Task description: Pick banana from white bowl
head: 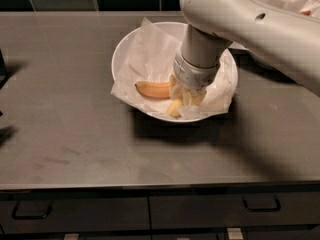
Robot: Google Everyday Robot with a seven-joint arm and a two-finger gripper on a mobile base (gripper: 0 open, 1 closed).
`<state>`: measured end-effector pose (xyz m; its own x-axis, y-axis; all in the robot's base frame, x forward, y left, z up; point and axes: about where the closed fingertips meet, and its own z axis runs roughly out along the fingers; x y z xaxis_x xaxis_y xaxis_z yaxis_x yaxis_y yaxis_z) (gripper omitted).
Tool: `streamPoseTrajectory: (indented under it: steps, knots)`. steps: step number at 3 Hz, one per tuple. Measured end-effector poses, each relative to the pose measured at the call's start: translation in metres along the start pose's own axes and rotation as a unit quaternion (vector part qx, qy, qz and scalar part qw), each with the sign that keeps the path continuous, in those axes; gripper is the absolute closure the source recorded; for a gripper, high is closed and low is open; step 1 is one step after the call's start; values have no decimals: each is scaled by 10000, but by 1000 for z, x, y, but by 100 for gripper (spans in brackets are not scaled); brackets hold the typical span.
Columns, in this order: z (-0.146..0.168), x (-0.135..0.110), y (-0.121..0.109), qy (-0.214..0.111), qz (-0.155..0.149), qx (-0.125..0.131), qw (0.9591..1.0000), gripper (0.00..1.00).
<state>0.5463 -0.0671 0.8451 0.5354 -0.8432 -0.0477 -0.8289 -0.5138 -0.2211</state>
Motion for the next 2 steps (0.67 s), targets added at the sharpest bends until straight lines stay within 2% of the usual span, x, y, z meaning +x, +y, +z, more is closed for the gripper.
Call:
streamPoseTrajectory:
  steps: [1,2]
  knots:
    - [-18,8,-3,77,272,290,9992,100]
    - [-53,14,-9,-20,628,742,9953,100]
